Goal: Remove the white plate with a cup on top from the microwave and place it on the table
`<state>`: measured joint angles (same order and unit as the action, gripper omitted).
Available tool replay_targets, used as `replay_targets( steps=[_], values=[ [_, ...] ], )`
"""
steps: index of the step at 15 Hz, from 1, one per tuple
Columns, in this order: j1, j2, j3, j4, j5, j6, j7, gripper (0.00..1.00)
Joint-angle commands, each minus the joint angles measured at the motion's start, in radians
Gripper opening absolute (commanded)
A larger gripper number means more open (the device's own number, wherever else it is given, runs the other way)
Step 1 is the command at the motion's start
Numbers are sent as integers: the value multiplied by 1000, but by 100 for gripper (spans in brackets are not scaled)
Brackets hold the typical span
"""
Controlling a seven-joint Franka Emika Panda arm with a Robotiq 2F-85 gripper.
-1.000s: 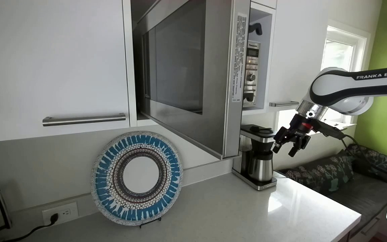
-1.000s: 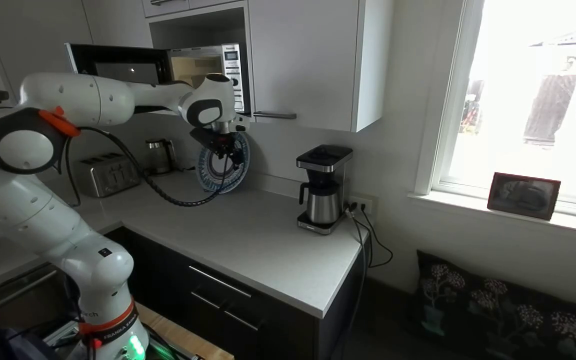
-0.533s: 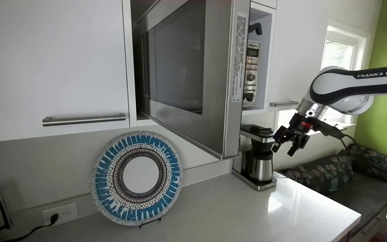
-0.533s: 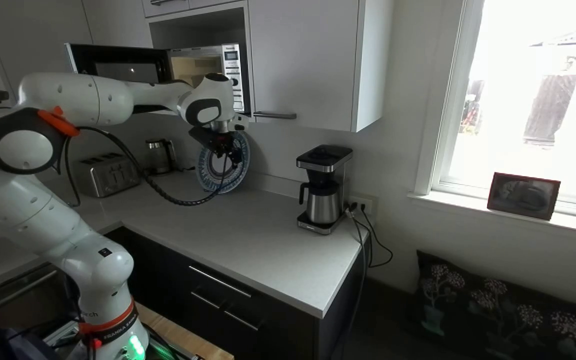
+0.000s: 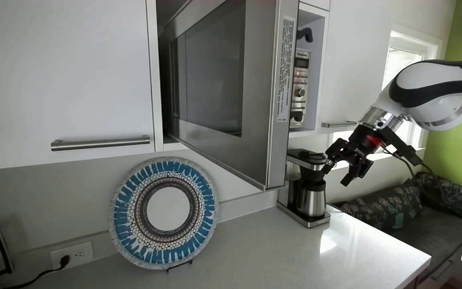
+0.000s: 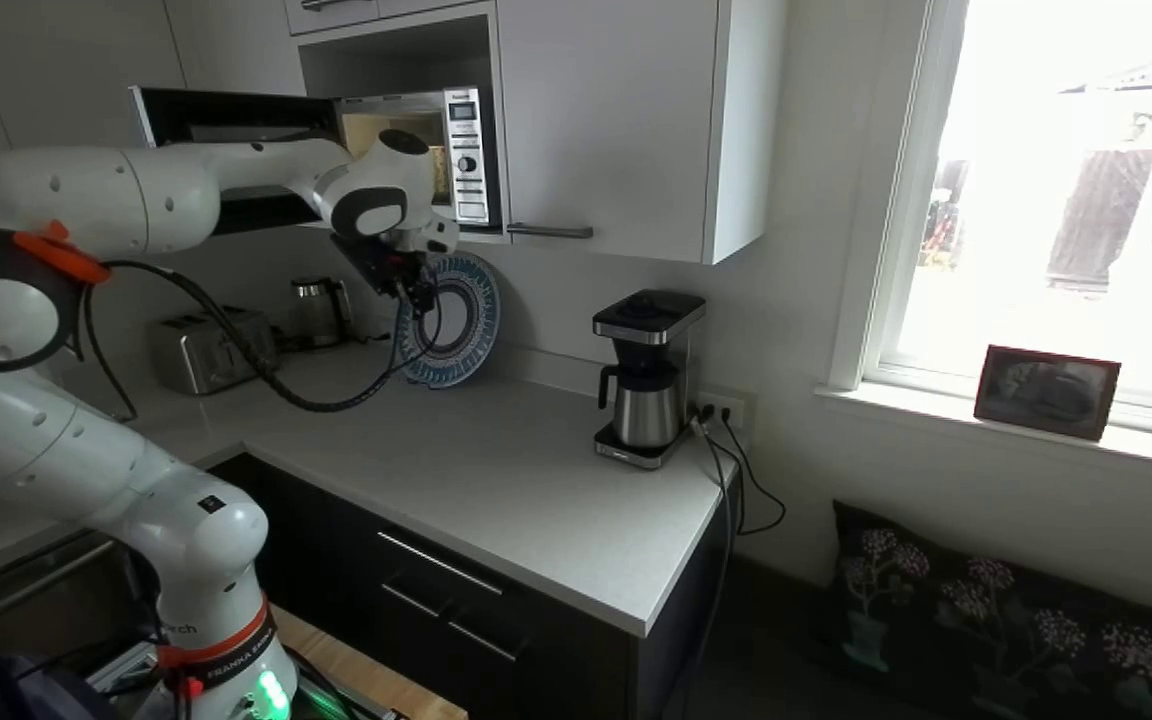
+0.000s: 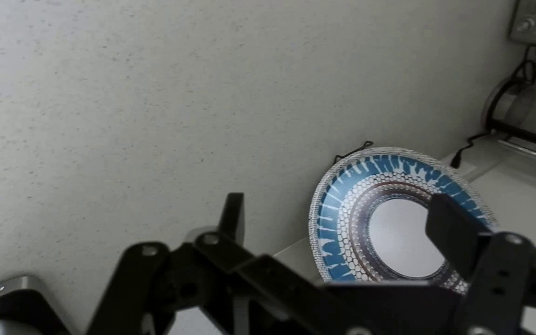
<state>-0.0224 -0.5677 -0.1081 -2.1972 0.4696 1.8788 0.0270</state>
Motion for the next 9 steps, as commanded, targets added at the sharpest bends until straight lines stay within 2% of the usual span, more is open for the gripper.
replay_targets(
  steps=[1, 4, 6, 7, 9],
  values=[
    [17, -75, 37, -67, 119, 49, 84, 100],
    [20, -91, 97, -76, 186, 142, 141, 100],
    [23, -87, 149, -75, 182, 271, 116, 100],
    [27, -63, 108, -39, 161, 179, 120, 100],
    [37, -63, 136, -43, 157, 249, 122, 100]
  ],
)
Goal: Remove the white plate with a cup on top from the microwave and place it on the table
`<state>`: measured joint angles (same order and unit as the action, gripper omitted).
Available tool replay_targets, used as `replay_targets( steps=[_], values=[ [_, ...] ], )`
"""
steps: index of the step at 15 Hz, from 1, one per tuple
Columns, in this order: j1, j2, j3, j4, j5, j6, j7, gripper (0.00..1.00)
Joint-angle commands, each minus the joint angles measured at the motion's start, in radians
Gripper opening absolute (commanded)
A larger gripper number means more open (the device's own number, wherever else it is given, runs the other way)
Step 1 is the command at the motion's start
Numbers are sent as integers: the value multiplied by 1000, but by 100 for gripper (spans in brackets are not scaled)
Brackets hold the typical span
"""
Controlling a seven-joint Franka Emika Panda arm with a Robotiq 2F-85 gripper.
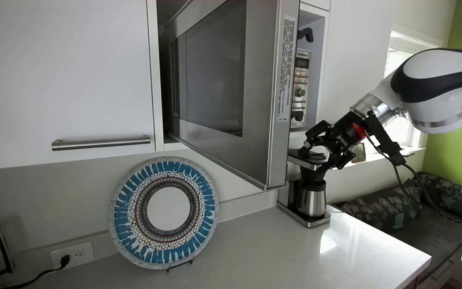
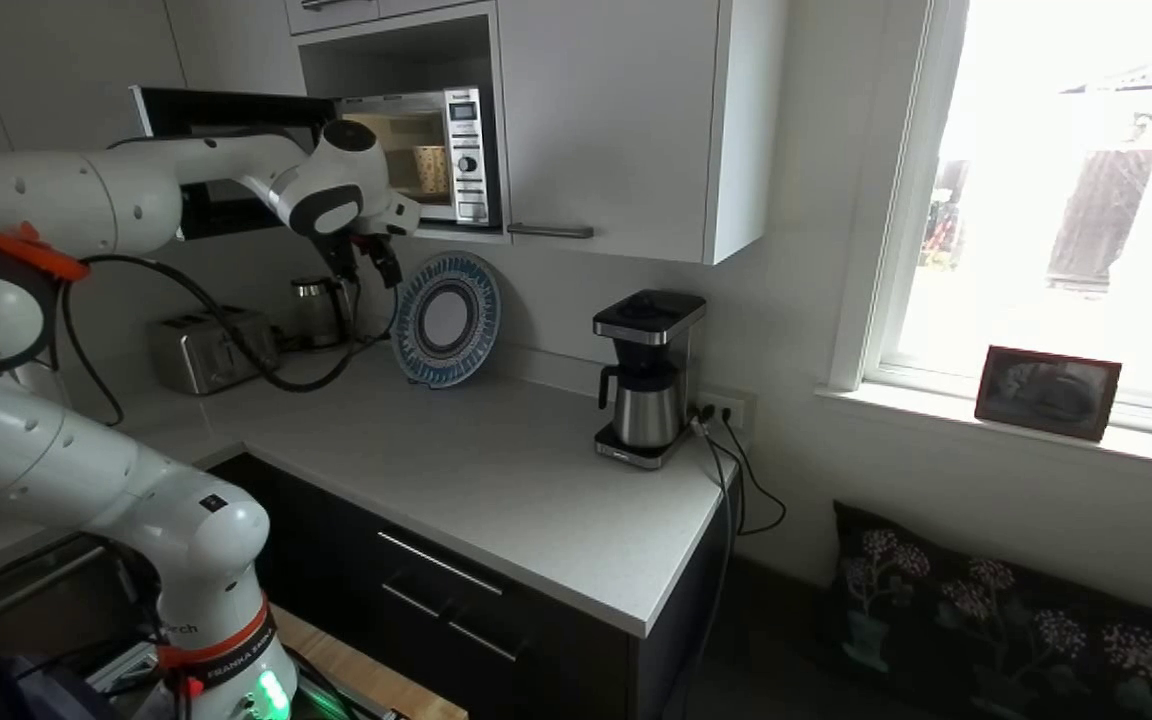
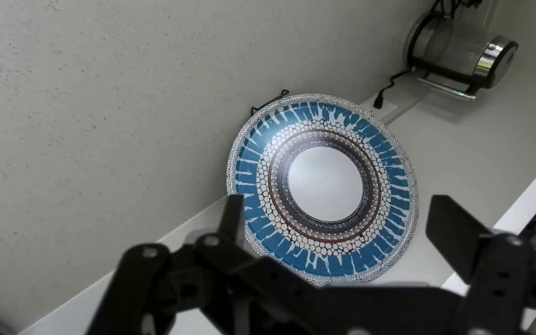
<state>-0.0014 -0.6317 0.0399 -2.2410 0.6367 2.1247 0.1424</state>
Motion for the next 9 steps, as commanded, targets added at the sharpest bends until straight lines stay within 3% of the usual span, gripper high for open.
replay_targets(
  steps=[1, 3, 6, 9],
  values=[
    [17, 1, -7, 0, -11, 11, 8, 100],
    [17, 1, -8, -1, -11, 13, 8, 100],
    [87, 17, -63, 13, 167, 39, -62, 100],
    [111, 27, -78, 38, 315, 45, -113, 100]
  ],
)
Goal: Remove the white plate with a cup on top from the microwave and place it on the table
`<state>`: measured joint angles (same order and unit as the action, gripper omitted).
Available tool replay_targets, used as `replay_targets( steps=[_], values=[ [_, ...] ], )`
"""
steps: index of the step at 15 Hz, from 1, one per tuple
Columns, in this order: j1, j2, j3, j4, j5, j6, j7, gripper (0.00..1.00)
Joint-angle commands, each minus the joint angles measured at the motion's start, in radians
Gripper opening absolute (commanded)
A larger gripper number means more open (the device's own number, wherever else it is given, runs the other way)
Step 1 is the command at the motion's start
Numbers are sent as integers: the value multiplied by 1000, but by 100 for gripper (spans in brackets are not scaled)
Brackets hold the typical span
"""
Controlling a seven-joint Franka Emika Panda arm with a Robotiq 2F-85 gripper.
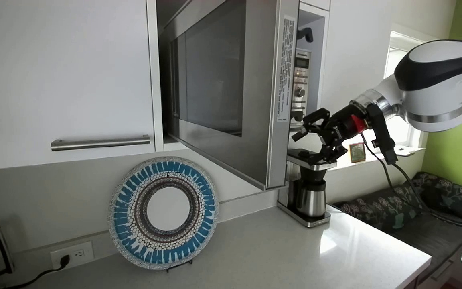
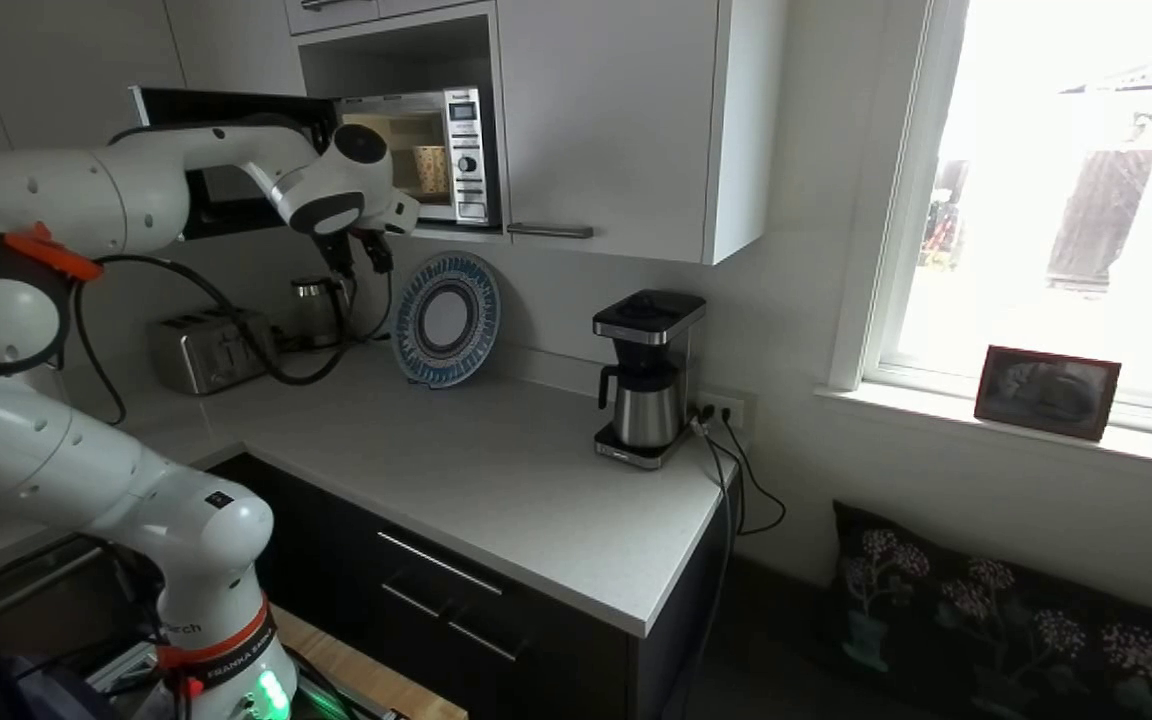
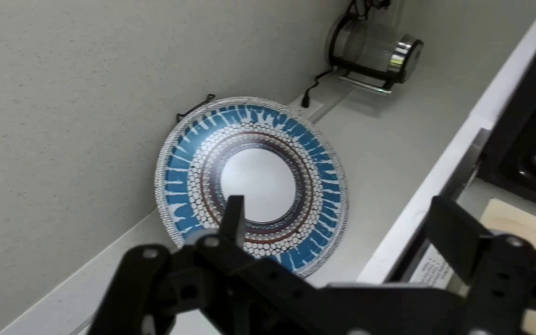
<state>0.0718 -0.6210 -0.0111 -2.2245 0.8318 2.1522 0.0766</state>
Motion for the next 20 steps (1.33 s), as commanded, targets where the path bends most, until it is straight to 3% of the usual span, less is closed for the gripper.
replay_targets(
  steps=[1, 5, 10, 15, 20],
  values=[
    [40, 21, -25, 29, 166, 24, -61, 100],
    [34, 49, 23, 68, 330, 82, -77, 100],
    [25, 132, 114, 148, 459, 298, -75, 100],
    [34, 229, 160, 252, 455, 455, -66, 100],
    [41, 251, 150, 277, 432, 435, -57, 100]
  ],
)
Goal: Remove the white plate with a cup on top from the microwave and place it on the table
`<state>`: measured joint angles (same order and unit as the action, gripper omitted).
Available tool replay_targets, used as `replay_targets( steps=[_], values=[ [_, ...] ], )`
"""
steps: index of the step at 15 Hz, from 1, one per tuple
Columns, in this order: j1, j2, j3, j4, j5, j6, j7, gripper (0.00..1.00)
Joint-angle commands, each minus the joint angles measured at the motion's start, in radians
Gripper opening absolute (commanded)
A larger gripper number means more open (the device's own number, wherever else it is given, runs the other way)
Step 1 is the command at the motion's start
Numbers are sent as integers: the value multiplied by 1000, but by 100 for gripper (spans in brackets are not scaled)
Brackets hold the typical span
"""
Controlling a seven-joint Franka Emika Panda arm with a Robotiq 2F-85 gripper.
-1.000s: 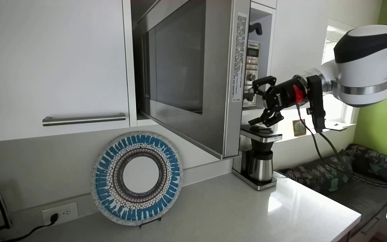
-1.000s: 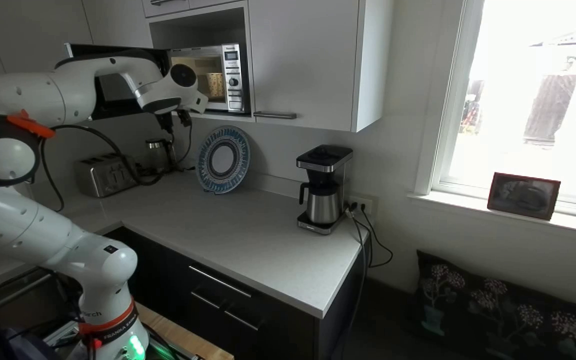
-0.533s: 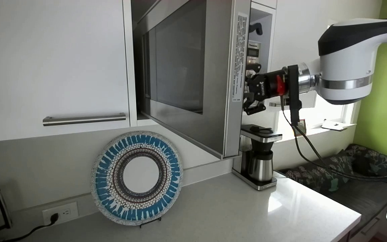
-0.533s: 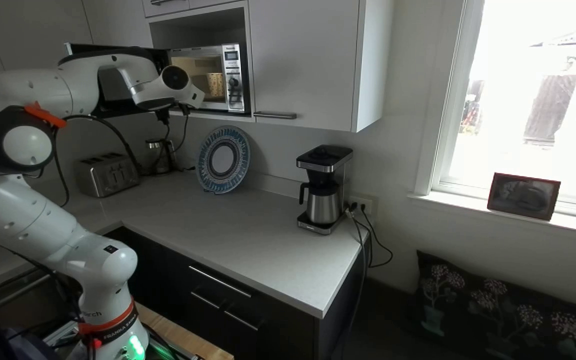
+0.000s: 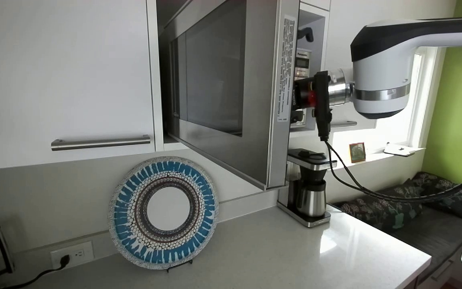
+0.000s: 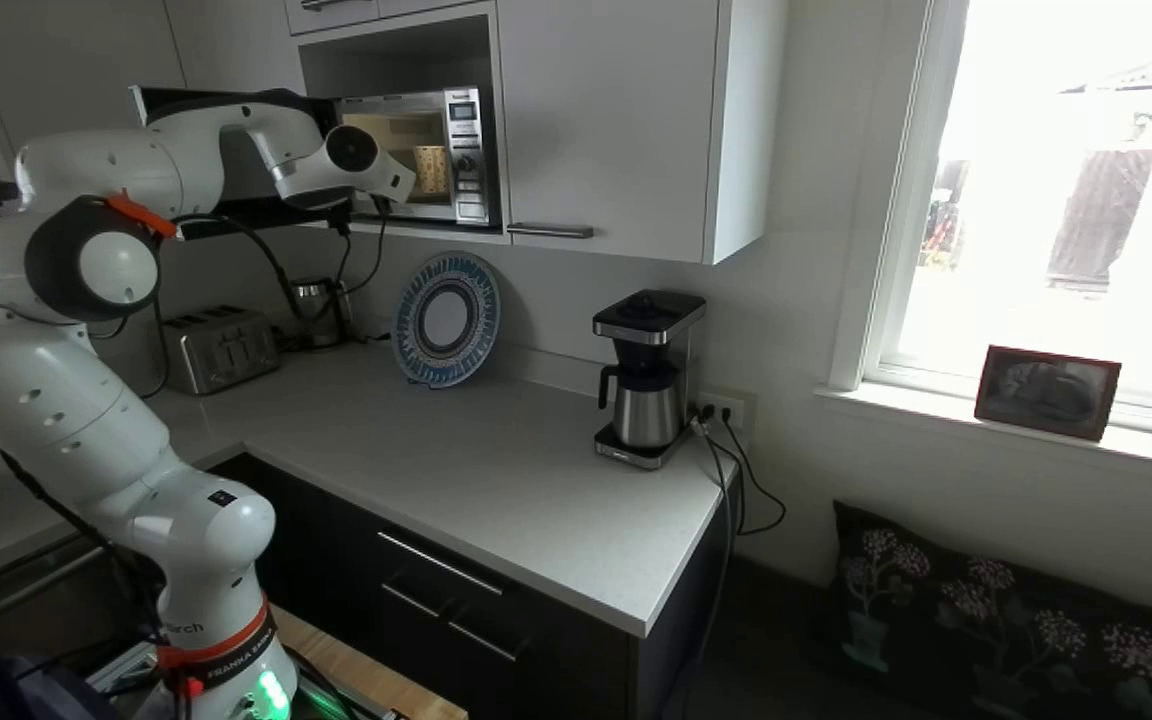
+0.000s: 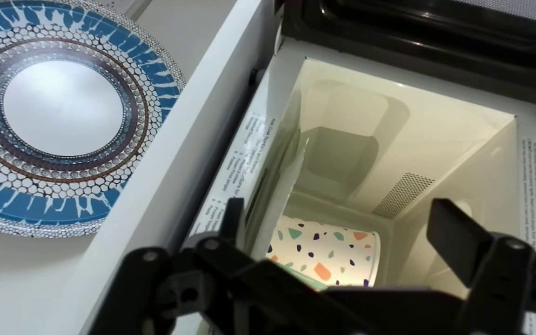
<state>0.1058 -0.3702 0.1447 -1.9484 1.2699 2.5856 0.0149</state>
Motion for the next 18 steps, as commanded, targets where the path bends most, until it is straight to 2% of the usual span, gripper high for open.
replay_targets(
  steps=[1, 3, 6, 9, 12, 18],
  values=[
    [7, 10, -5, 9, -6, 1, 4, 100],
    [7, 14, -6, 14, -6, 1, 4, 100],
    [-2, 63, 21, 46, 12, 165, 43, 100],
    [-1, 101, 37, 80, 11, 245, 71, 100],
    [-3, 142, 50, 119, -9, 261, 133, 100],
    [-3, 223, 35, 184, -134, 247, 271, 100]
  ],
)
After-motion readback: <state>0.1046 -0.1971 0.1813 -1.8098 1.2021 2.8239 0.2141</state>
